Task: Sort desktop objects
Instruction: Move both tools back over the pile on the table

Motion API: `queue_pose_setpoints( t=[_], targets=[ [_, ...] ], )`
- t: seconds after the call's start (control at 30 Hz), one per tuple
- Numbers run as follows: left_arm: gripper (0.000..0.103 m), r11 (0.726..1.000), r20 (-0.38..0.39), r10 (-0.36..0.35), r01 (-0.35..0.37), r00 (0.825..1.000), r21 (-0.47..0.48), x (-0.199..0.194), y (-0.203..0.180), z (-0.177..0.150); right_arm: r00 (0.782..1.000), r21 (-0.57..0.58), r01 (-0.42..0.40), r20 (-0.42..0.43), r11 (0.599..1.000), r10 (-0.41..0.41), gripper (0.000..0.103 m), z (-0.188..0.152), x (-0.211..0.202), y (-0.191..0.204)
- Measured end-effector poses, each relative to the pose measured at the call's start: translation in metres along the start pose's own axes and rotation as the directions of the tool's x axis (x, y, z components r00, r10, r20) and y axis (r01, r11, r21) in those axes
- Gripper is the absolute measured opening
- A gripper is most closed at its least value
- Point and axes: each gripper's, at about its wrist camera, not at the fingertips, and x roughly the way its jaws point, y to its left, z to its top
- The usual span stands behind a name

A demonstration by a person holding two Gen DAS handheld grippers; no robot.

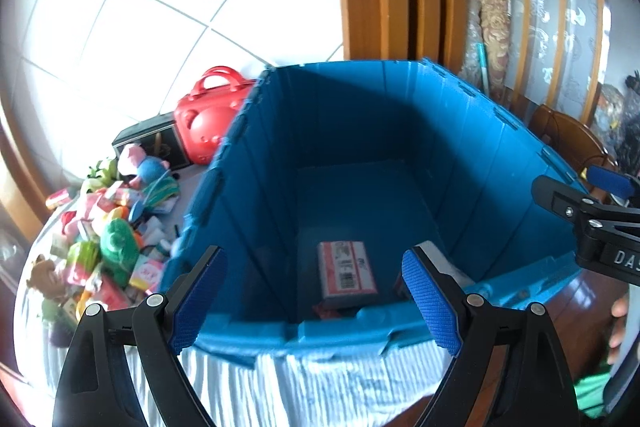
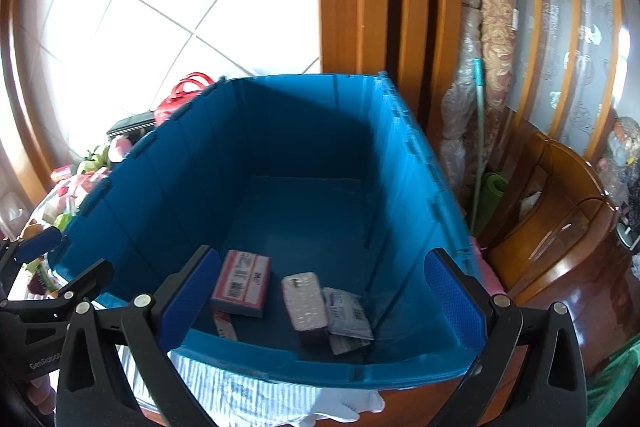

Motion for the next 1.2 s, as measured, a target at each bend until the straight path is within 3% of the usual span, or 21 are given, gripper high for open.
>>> queue_pose_setpoints(
  t=[0.33,0.7,0.97,1.2],
  targets=[
    [0.09,0.995,0.031,0.038,-0.035,0.999,-0.092,-0.029,0.09,-0.021,0.998,-0.052,-0.062,0.01,0.997,0.063,0.103,0.003,-0.004,0.091],
    [0.09,0.959,-0.034,0.183,-0.186,0.983,-0.215,-0.044,0.276,-0.07,0.98,-0.128,-0.18,0.065,0.975,0.19,0.103,0.001,-0.012,0.27],
    [0.09,0.916,-0.174,0.269,-0.307,0.947,-0.258,-0.011,0.391,-0.137,0.959,-0.194,-0.284,-0.067,0.939,0.276,0.103,-0.038,0.031,0.394],
    [0.09,0.892,-0.293,0.257,-0.342,0.921,-0.294,0.048,0.433,-0.199,0.926,-0.225,-0.313,-0.286,0.923,0.245,0.103,-0.096,0.116,0.45]
  ],
)
